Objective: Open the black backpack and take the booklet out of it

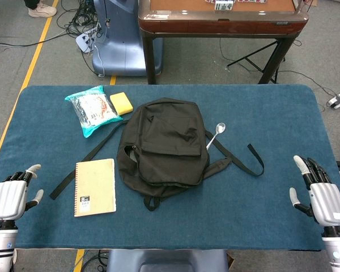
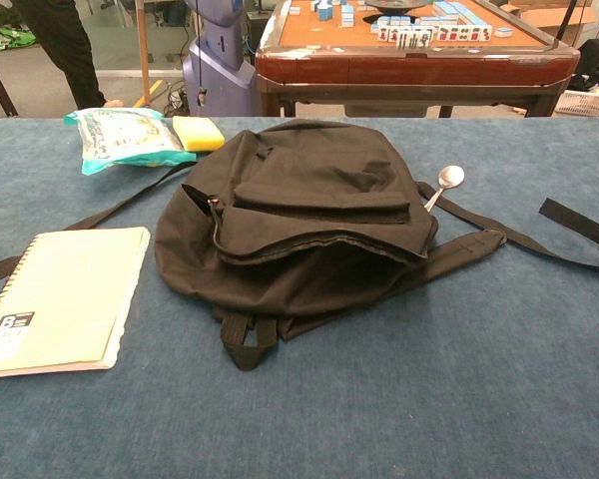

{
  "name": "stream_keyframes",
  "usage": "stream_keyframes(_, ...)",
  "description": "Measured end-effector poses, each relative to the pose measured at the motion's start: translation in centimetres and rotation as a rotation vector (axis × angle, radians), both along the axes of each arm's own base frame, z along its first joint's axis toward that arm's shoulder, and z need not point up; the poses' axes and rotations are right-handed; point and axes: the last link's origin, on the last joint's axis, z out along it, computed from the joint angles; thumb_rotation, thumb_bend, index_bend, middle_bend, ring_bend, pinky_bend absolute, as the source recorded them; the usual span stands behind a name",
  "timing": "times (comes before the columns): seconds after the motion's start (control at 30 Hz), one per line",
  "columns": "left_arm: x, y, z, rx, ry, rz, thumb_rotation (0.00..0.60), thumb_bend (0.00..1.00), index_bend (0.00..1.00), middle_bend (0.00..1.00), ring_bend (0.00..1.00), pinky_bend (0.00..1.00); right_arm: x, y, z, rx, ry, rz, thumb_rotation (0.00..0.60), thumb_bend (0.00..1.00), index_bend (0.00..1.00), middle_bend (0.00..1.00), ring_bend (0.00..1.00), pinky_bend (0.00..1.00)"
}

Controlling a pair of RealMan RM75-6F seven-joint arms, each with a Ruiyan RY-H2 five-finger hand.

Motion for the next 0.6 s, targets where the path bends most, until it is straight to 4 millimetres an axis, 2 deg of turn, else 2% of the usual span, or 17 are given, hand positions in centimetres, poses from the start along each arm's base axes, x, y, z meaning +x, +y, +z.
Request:
stream_keyframes(0.37,0.3,0.1,0.1,0.006,-0.015,-0.007,0.600,0.29,0.28,0.41,0.36,0.43,1.3,-1.2,-1.3,0.102,0.016,0.042,0.600,0.39,0.00,0.09,0.00,0.09)
stream_keyframes(0.6,0.4,0.3,0.0,-0.006,-0.008,-0.014,0.600,0.30,0.28,0.41,0.36,0.43,4.0,-3.7,-4.3,0.243,0.018,0.122,0.600,0.28,0.00,0.09,0.00,0.09)
